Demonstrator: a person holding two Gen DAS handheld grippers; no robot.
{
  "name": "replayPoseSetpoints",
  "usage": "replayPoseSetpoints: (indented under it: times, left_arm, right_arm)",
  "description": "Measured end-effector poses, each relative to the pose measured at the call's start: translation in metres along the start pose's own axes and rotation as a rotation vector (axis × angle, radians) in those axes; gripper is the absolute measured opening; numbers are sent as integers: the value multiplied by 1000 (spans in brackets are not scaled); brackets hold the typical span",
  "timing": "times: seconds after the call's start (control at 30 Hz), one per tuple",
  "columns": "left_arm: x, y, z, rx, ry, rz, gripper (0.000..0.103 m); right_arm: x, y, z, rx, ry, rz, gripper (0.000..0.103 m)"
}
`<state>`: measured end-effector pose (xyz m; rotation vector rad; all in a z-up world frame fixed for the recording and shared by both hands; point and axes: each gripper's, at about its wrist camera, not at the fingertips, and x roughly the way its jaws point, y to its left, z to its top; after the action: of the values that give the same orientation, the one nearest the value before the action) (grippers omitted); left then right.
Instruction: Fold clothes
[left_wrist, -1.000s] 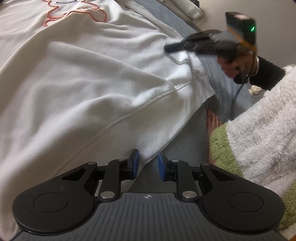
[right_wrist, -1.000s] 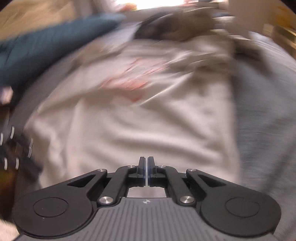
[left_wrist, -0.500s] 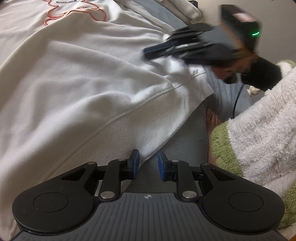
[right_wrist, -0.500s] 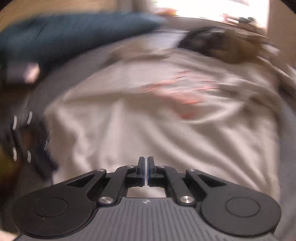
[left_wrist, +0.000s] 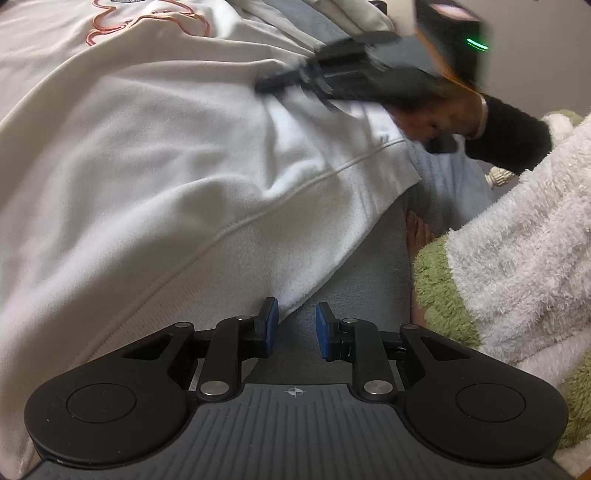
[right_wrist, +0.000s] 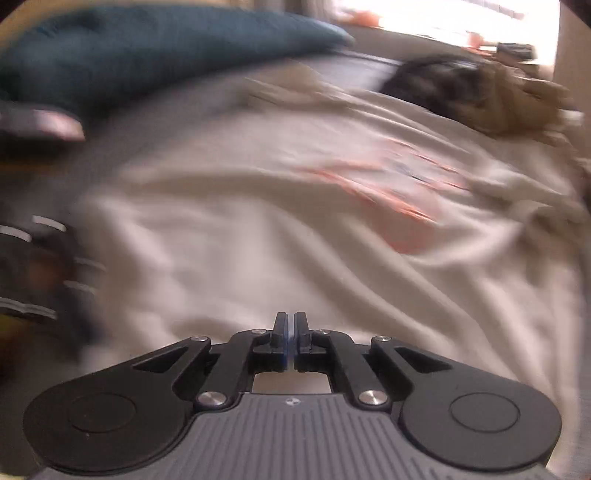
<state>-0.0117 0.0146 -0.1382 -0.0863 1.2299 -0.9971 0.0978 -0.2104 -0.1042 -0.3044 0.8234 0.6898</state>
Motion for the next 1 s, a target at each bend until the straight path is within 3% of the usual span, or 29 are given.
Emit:
replayPoseSetpoints:
  times: [0.03, 0.1, 0.17, 0.23, 0.3, 0.33, 0.43, 0.5, 0.57, 0.77, 1.0]
  left_arm:
    - [-1, 1, -1, -5, -3, -1, 22]
    - [-2, 2, -3, -16, -9, -4, 22]
    - [-4, 3, -5, -30, -14, -10, 22]
    - [-5, 4, -4, -45, -14, -18, 22]
    - [-6, 5, -3, -57, -13, -21, 22]
    - [-7, 4, -3, -57, -13, -22, 22]
    - [-16, 0, -4, -58, -37, -27, 22]
    - [-27, -3, -5, -61, -59, -36, 22]
    - [-37, -3, -6, -74, -77, -46, 22]
    - [-35, 5, 1, -109, -72, 1, 22]
    - [-23, 5, -4, -101, -58, 37, 22]
  right_arm:
    - [5, -13, 1, 51, -2, -87, 1]
    - [-7, -35, 6, 162, -51, -99, 1]
    - [-18, -19, 13, 91, -66, 7, 1]
    - [-15, 8, 17, -15, -32, 165, 1]
    - [-6, 37, 18, -142, -22, 249, 1]
    - [1, 42, 19, -173, -17, 225, 1]
    - [26, 16, 37, -77, -4, 21, 1]
    - [15, 3, 53, -20, -72, 22, 1]
    - [6, 8, 68, -42, -110, 85, 1]
    - [34, 56, 104, -268, -96, 222, 2]
    - [88, 118, 141, -365, 69, 397, 2]
